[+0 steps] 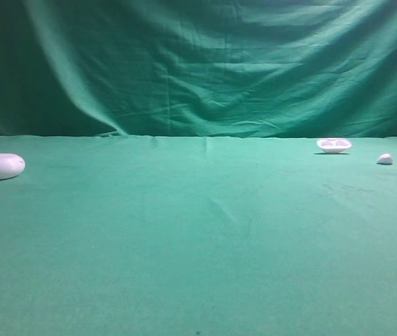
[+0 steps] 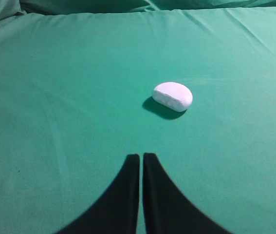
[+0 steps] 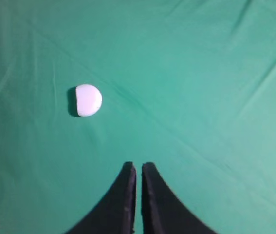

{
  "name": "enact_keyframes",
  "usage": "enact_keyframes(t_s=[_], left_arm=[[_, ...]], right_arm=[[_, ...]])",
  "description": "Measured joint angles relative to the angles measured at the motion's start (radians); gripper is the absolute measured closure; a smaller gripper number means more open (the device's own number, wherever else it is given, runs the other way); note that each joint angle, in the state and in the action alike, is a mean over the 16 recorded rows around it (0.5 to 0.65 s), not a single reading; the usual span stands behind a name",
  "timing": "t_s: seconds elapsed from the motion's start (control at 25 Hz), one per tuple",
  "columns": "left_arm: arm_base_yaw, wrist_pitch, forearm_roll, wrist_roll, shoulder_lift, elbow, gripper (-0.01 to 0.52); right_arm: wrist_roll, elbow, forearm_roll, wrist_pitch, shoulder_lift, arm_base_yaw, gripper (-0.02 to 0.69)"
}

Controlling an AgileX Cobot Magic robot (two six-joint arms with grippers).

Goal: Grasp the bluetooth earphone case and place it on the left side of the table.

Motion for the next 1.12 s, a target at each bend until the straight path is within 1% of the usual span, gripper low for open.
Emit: enact_keyframes(t_s=[0.2,0.36,0.52,0.8,1.12], left_arm=[[0.0,0.0,0.0,0.0,0.0,0.0,0.514],[0.0,0.0,0.0,0.0,0.0,0.0,0.514],[0.0,0.0,0.0,0.0,0.0,0.0,0.514],[0.0,0.0,0.0,0.0,0.0,0.0,0.514],[0.0,0.0,0.0,0.0,0.0,0.0,0.514]], right_arm=[[0.0,0.214,-0.001,-0.013,-0.199,-0.048,0.665],[0.0,0.419,-0.002,-0.056,-0.364,-0.076,0.665],[0.002,0.627,-0.003,-0.135,-0.528,-0.091,0.665],[0.011,0.95,0.0,-0.327,-0.803,-0.096,0.665],[0.017,1.172,-0.003,-0.44,-1.03,-0.096,0.665]])
